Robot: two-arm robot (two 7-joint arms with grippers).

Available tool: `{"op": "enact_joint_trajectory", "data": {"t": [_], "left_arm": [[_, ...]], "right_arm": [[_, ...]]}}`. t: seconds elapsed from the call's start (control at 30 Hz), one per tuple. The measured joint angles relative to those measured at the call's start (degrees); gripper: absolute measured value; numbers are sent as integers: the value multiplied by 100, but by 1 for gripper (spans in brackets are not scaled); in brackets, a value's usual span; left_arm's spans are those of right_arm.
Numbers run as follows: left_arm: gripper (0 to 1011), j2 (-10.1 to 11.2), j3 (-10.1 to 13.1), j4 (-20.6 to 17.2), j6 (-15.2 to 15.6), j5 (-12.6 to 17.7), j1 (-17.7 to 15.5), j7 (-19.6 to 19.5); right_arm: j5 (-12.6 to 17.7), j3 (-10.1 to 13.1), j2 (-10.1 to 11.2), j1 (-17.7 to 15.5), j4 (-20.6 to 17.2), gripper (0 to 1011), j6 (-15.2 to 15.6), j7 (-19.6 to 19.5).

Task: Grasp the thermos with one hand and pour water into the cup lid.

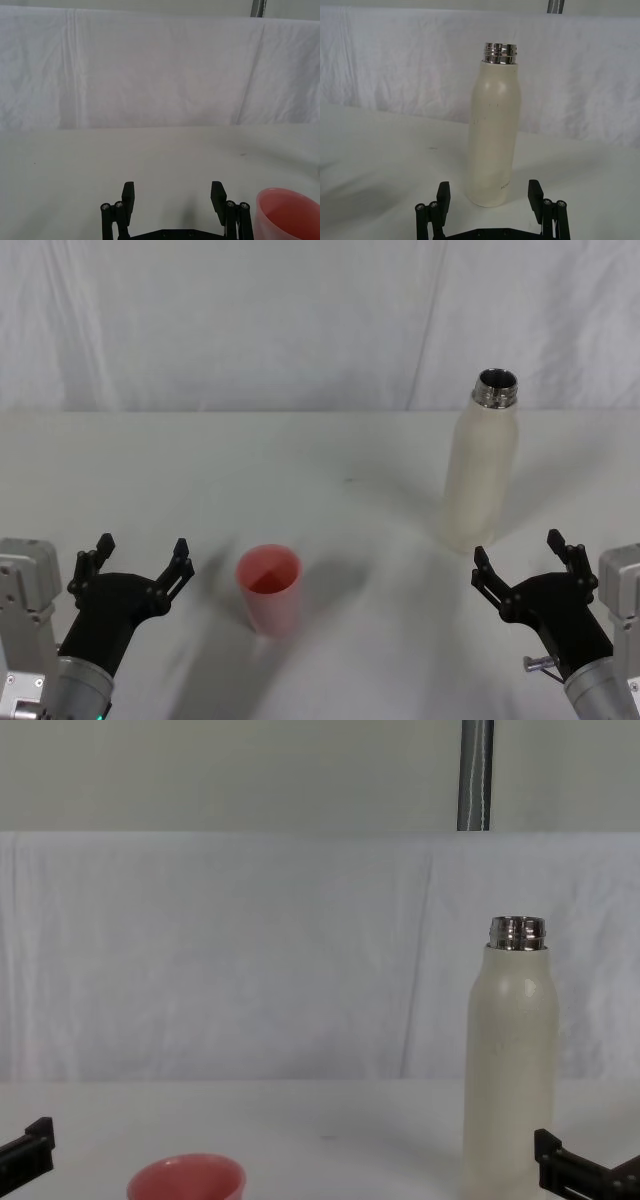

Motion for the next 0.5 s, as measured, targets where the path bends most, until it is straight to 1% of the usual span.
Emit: {"op": "enact_joint_trajectory", "data": {"t": [0.37, 0.4, 0.5], "left_arm": [[1001, 0, 0, 0, 0, 0, 0, 0], [1001, 0, 0, 0, 0, 0, 0, 0], [1001, 0, 0, 0, 0, 0, 0, 0]], "right_arm": [[0, 0, 0, 0, 0, 1003, 0, 0], [37, 9, -60, 25, 79, 1003, -33, 99], [111, 24, -135, 65, 169, 1003, -80, 232]]}}
